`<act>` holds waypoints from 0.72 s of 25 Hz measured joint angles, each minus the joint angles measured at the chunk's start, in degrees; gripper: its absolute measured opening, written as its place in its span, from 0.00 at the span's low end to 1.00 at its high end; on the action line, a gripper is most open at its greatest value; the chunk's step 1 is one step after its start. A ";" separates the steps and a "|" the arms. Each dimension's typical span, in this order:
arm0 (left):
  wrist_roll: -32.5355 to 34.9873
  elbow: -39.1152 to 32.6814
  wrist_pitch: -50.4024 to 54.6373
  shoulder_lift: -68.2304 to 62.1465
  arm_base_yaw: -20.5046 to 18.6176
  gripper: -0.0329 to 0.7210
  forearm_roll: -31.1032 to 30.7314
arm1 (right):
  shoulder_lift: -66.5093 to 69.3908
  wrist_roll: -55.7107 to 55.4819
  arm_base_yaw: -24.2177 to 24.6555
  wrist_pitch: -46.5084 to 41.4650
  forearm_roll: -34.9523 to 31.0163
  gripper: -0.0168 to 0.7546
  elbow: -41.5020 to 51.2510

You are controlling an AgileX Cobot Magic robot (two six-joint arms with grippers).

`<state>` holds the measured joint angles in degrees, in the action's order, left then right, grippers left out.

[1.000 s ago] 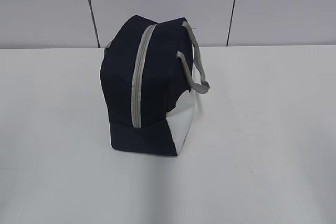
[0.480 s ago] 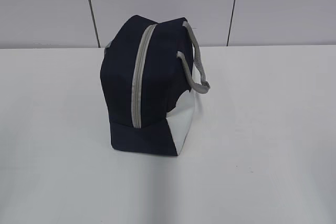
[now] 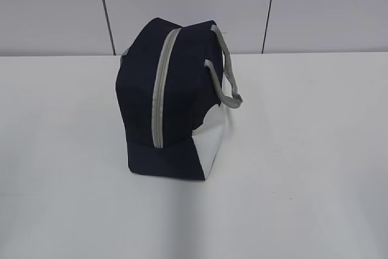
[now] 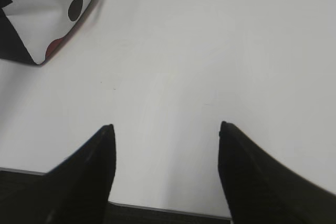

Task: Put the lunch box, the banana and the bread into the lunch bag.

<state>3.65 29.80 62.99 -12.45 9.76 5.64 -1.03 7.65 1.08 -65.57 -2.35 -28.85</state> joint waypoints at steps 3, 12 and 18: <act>0.00 0.00 0.00 0.00 0.00 0.36 0.00 | -0.09 -0.01 0.00 0.00 0.00 0.61 0.00; 0.00 0.00 0.00 0.00 0.00 0.36 0.00 | -0.09 -0.01 0.00 0.00 0.00 0.61 0.00; 0.00 0.00 0.00 0.09 0.00 0.36 0.00 | -0.09 -0.13 0.09 0.00 0.00 0.61 0.00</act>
<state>3.65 29.80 62.99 -12.35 9.76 5.64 -1.13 7.52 1.17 -65.57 -2.35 -28.85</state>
